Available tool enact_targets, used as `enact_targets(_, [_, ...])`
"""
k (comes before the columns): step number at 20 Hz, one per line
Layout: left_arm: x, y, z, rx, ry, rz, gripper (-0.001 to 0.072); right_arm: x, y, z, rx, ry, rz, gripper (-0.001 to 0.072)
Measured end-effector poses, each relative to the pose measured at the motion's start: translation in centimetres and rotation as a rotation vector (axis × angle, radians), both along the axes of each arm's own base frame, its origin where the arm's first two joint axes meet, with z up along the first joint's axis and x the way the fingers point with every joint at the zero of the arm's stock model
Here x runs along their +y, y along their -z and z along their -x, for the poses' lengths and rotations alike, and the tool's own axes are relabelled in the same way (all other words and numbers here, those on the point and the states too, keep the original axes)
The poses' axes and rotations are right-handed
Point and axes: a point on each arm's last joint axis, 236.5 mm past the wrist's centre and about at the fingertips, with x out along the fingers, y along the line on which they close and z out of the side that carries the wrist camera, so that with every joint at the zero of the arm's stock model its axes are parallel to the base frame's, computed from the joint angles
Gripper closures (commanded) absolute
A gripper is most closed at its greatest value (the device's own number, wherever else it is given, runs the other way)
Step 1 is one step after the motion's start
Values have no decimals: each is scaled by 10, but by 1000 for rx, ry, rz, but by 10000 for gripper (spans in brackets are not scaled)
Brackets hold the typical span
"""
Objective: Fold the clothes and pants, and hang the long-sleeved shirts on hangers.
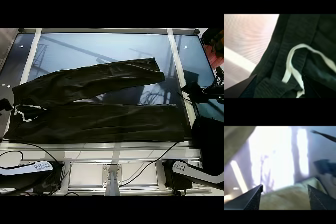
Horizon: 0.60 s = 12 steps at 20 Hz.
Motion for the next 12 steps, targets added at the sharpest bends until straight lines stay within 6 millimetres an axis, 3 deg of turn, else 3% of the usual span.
enact_targets(7, [11, 27, -13, -136, 2, 264, 69, 3, -7, -19, -60, -11, -36, 120])
enact_targets(12, [31, 37, -9, -177, 99, 278, 68, 8, -7, -21, -57, -12, -59, 120])
